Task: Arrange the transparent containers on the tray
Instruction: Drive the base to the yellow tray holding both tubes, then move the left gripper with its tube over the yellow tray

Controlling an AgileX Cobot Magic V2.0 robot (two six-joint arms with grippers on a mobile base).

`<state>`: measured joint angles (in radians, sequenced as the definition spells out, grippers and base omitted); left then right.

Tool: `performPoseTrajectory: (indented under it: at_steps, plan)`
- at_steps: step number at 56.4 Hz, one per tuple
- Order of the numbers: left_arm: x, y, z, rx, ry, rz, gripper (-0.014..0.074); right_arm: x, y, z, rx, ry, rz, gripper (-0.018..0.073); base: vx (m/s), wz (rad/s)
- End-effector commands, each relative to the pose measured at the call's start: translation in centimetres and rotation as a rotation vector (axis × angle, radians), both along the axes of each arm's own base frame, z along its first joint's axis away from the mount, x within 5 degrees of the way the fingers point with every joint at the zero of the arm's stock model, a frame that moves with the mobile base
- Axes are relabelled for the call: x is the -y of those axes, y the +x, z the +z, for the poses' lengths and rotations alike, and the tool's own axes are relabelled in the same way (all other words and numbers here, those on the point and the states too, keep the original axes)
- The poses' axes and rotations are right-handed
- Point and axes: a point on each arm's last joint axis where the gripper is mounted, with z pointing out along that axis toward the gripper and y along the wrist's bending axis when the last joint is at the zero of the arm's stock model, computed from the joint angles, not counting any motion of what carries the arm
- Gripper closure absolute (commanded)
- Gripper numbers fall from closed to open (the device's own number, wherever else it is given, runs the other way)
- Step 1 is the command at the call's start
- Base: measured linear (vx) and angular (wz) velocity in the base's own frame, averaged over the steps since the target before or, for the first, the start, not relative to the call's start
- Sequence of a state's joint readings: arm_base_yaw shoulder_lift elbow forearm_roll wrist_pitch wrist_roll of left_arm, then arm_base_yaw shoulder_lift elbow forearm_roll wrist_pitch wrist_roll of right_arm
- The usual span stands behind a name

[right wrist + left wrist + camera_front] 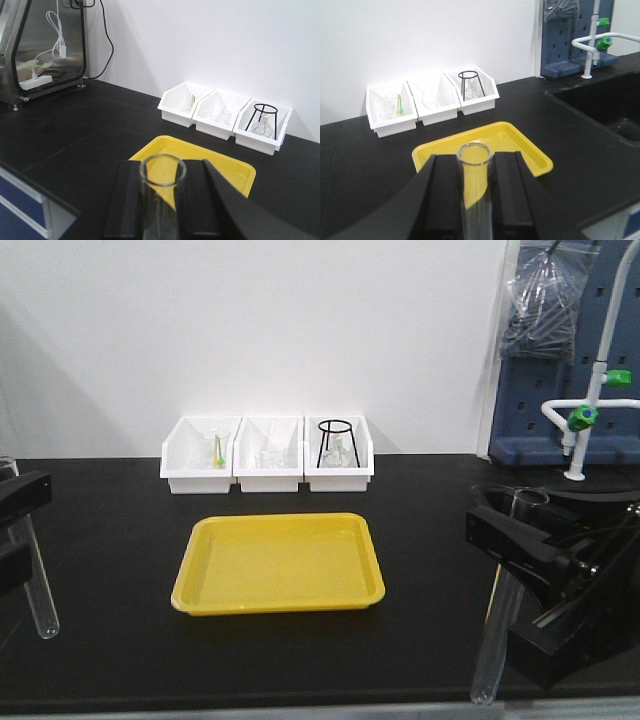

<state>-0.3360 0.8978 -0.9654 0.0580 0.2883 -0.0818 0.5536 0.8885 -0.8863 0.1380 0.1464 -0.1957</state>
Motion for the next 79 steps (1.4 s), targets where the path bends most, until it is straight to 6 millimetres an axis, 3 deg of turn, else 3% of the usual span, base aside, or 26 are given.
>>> performPoseTrajectory:
  at_steps: [1,79]
  plan:
    - [-0.01,-0.54,2.02,0.117,-0.053,-0.012,0.0599,0.39,-0.27,1.9,0.108,0.054,-0.016,0.0568,0.34,0.05]
    - [-0.01,-0.54,2.02,0.117,-0.053,-0.012,0.0599,0.39,-0.27,1.9,0.108,0.054,-0.016,0.0568,0.23,0.01]
